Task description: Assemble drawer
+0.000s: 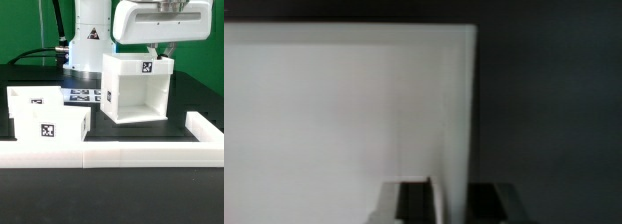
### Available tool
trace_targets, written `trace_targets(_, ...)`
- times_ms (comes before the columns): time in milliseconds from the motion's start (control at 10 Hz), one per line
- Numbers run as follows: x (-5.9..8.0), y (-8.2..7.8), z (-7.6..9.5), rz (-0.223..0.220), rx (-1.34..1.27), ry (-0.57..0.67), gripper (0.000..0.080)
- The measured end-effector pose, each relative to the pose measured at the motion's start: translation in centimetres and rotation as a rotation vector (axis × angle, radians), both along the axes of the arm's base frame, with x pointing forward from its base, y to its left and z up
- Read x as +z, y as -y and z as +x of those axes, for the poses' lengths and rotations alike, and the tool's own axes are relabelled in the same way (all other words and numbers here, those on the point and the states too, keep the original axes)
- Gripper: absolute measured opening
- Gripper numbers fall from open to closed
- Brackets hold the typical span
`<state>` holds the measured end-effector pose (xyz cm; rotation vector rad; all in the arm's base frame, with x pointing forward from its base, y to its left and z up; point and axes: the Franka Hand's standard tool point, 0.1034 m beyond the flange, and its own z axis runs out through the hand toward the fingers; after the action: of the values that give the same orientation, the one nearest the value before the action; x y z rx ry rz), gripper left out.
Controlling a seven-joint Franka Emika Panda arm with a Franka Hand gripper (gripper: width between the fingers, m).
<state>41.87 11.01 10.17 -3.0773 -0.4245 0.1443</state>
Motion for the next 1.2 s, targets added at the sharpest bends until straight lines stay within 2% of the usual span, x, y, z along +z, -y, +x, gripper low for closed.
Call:
trace_targets(800,0.0,0.1,0.2,0.001,0.004,-0.001,0.0037)
trace_targets(1000,0.0,0.9,2.4,0.011,-0.012,0.011,0.0038)
trace_targets(1200,0.0,0.9,5.0,0.021,-0.043,0.029,0.0038)
